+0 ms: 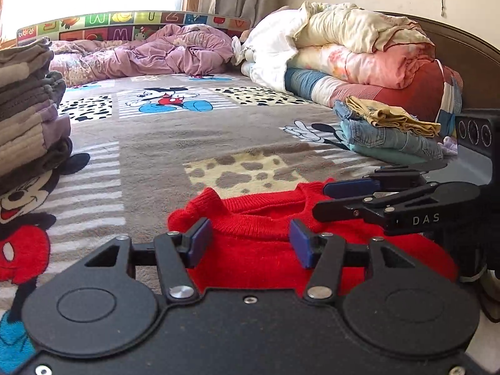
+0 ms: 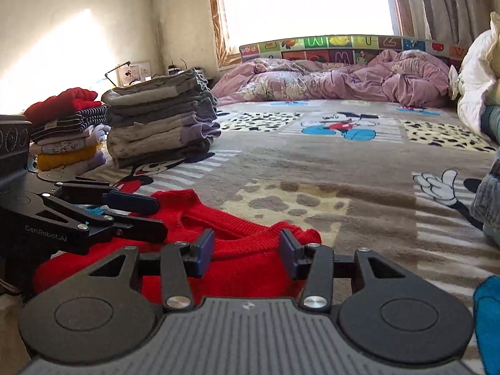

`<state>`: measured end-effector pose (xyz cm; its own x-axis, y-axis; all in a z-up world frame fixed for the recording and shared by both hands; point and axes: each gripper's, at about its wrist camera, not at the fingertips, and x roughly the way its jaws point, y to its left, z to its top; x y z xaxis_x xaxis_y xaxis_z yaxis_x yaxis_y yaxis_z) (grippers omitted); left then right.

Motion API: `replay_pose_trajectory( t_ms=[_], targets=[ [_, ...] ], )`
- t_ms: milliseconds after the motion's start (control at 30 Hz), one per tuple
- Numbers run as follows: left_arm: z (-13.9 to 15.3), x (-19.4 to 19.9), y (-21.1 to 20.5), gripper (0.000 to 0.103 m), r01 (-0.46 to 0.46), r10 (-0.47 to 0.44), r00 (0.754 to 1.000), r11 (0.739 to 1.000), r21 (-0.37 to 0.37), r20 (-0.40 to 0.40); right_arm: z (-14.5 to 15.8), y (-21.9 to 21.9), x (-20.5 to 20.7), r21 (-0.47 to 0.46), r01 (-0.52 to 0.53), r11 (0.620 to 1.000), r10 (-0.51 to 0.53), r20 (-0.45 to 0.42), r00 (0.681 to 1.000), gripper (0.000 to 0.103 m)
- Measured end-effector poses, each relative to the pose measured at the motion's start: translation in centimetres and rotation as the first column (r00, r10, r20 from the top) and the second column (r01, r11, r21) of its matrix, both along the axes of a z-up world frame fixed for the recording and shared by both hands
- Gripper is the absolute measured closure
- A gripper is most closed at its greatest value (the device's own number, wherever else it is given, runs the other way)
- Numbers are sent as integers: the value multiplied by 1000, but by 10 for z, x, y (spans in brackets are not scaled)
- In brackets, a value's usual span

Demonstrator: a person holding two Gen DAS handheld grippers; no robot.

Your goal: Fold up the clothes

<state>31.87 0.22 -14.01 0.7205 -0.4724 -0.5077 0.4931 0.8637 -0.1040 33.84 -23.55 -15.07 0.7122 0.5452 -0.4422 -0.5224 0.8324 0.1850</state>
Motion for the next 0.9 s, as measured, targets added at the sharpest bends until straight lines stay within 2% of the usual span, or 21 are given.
replay_pose_trajectory(
  t_ms=[167,300,367,400,467,500,567,633,667,700,767,800,867,900],
  targets=[
    [-7,3,-3,43,-4,4,1000,1000,17,-27,-11,-12,16,115,7,993,7,-125,992,55],
    [-6,-1,4,42,-19,19,999,1000,-13,-26,-10,-14,12,138,11,990,4,-108,994,55],
    [7,-14,17,42,-92,90,996,992,-86,-27,-1,-24,-4,158,73,985,-65,-56,996,55],
    [13,-22,25,42,-117,113,993,983,-139,-37,4,-33,-13,187,120,975,-112,-56,992,51],
    [22,-36,37,42,-154,140,987,966,-208,-84,8,-50,-33,281,199,939,-172,-119,978,39],
    [26,-43,43,42,-174,152,982,955,-241,-109,4,-56,-40,328,227,917,-177,-175,969,32],
    [17,-54,49,42,-238,169,959,917,-319,-229,-9,-61,-55,405,285,869,-179,-280,943,31],
    [7,-65,55,42,-307,173,922,871,-384,-345,-25,-59,-70,461,346,818,-172,-378,910,32],
    [0,-71,52,42,-333,178,904,863,-380,-388,-33,-59,-77,485,377,789,-164,-425,890,33],
    [-7,-77,48,42,-349,180,891,859,-375,-416,-33,-51,-85,485,371,792,-160,-421,893,33],
    [-17,-90,41,42,-376,180,879,831,-410,-442,-32,-37,-99,464,364,807,-172,-405,898,33],
    [-20,-94,41,49,-411,204,870,804,-431,-449,-34,-35,-101,459,376,805,-191,-399,897,38],
    [-25,-98,44,61,-481,225,839,732,-482,-495,-40,-30,-105,449,400,799,-229,-388,893,46],
    [-27,-99,46,67,-514,232,823,695,-504,-518,-42,-32,-103,457,414,787,-234,-400,886,56]
  ],
)
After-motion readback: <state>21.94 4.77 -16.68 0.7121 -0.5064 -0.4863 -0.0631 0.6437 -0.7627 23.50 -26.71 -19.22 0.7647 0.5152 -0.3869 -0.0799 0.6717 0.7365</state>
